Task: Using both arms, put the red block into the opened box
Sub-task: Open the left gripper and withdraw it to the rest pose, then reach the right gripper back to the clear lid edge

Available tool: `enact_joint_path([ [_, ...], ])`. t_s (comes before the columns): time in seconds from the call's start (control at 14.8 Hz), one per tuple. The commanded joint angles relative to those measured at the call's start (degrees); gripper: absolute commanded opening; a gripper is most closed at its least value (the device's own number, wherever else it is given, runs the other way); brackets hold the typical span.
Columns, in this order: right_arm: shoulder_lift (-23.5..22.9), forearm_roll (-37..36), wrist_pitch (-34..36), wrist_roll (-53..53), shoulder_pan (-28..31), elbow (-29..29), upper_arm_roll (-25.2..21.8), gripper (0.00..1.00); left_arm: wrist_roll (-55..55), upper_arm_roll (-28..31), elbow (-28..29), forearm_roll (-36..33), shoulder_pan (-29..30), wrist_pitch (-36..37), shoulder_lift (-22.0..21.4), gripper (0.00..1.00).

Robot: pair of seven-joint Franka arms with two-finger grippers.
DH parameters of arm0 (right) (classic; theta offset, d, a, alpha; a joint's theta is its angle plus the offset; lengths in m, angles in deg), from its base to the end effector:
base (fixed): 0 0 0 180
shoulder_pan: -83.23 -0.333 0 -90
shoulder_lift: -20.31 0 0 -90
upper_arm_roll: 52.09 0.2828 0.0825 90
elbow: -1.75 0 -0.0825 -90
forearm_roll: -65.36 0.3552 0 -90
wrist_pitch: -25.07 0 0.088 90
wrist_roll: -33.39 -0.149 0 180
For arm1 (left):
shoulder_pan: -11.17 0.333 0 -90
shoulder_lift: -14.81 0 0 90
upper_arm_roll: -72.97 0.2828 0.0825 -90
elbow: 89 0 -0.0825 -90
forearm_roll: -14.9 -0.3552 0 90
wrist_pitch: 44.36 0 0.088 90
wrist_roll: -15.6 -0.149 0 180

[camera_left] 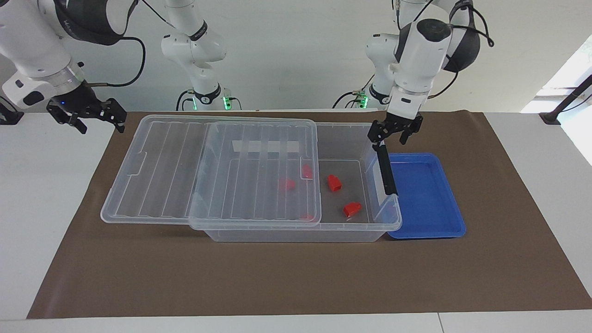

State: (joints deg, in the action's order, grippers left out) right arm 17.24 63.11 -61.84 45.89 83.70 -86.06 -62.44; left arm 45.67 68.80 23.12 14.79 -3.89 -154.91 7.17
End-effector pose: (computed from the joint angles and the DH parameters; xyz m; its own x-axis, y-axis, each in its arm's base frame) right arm 0.5211 -0.1036 0.5339 0.9966 0.0271 -0.0773 0.0297 -0.9990 0.0329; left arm 0.4832 -0.1694 0.4763 0.9772 0.1888 0.0970 0.1854 -0.9817 0.0428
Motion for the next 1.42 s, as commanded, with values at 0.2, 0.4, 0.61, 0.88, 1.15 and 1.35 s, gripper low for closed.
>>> enact_joint_path([
  [0.2, -0.44, -0.12, -6.68, 3.65, 0.94, -3.49, -3.26, 1.00, -12.56, -0.31, -8.83, 0.99, 9.86, 7.09, 1.65, 1.00],
  [0.4, -0.62, -0.12, -12.48, 6.91, 1.02, -8.15, -5.02, 1.00, -17.49, -0.22, -14.45, 0.99, 13.30, 10.60, 4.20, 1.00],
  [0.61, -0.62, 0.06, -17.67, 10.69, 1.11, -12.73, -6.87, 0.53, -20.66, -0.22, -18.86, 0.99, 15.32, 14.04, 6.14, 1.00],
  [0.88, -0.62, 1.81, -22.50, 9.04, 1.03, -17.73, -7.14, 0.00, -21.11, -0.31, -18.96, 1.07, 15.68, 15.80, 6.32, 1.00],
  [1.15, -0.62, 1.99, -23.13, 5.60, 0.58, -18.36, -6.53, 0.00, -22.24, -0.49, -17.73, 1.16, 15.68, 15.71, 5.61, 1.00],
  [1.35, -0.27, 2.26, -24.10, 3.50, 0.41, -20.12, -5.13, 0.00, -23.48, -0.49, -17.29, 1.16, 15.85, 15.89, 5.53, 1.00],
])
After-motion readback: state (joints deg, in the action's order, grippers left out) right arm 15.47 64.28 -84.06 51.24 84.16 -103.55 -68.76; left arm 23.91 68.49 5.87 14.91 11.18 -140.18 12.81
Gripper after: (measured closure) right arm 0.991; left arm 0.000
